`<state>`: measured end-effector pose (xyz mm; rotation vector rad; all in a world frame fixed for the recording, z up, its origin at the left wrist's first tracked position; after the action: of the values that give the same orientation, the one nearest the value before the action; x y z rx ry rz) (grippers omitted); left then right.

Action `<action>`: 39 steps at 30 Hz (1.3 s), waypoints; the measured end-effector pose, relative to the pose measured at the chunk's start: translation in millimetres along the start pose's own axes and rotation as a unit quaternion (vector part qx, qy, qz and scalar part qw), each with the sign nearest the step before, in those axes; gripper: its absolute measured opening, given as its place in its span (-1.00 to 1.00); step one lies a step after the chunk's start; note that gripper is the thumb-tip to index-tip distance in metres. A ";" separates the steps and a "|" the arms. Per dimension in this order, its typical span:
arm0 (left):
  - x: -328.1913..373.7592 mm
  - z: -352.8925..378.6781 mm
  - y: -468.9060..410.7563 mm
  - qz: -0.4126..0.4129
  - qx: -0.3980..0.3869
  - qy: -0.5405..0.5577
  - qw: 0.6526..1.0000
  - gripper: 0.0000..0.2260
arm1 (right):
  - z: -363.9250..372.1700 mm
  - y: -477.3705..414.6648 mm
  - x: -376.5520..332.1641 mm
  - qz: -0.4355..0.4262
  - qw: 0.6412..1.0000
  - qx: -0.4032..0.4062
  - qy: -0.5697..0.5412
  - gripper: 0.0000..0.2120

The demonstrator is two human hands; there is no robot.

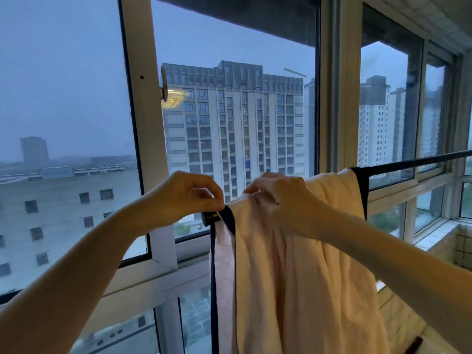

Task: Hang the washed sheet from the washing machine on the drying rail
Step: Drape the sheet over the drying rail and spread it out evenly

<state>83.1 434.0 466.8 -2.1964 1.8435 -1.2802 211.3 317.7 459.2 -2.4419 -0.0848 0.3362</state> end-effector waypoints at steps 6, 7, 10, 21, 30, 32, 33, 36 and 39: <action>14.8 6.0 9.9 0.003 -0.032 -0.049 0.998 -0.82 | 1.8 -8.6 12.3 -0.032 0.997 -0.076 -0.001 -0.73; 21.7 12.8 7.1 -0.004 -0.004 -0.087 0.996 -0.85 | -5.8 -7.3 19.4 -0.057 0.996 -0.074 -0.006 -0.76; 35.0 13.8 9.8 -0.008 0.018 -0.173 0.985 -0.87 | -6.4 -9.4 22.1 -0.111 0.993 -0.046 -0.001 -0.82; 75.6 51.8 14.0 -0.029 0.165 -0.365 0.916 -0.90 | -54.7 -1.6 94.5 -0.137 0.989 0.046 0.015 -0.89; 83.1 81.2 26.0 -0.126 0.323 -0.435 0.831 -0.80 | -65.3 9.4 122.8 -0.105 0.994 0.036 0.000 -0.84; 84.5 83.5 22.9 -0.141 0.376 -0.437 0.805 -0.81 | -64.6 8.2 125.5 -0.099 0.995 0.028 -0.006 -0.84; 84.6 82.3 23.8 -0.158 0.404 -0.426 0.794 -0.78 | -63.6 7.5 125.4 -0.100 0.995 0.021 -0.009 -0.85; 81.8 76.8 33.2 -0.207 0.456 -0.397 0.769 -0.69 | -62.0 5.7 123.4 -0.120 0.992 0.020 -0.025 -0.87; 75.4 75.5 44.7 -0.268 0.458 -0.349 0.772 -0.71 | -55.3 7.9 118.0 -0.139 0.990 0.006 -0.027 -0.80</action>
<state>88.0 322.1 437.8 -2.1077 0.1973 -0.8542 339.5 295.0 469.7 -2.3691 -0.4399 0.2770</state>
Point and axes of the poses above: each hand's wrist, its own y-axis away from the middle knuckle, its own z-axis out of the palm, x = y × z, the point moved 6 cm from there along -y, towards the middle knuckle, and after that the axes turned 4 degrees about -y, right-handed, at the moved point
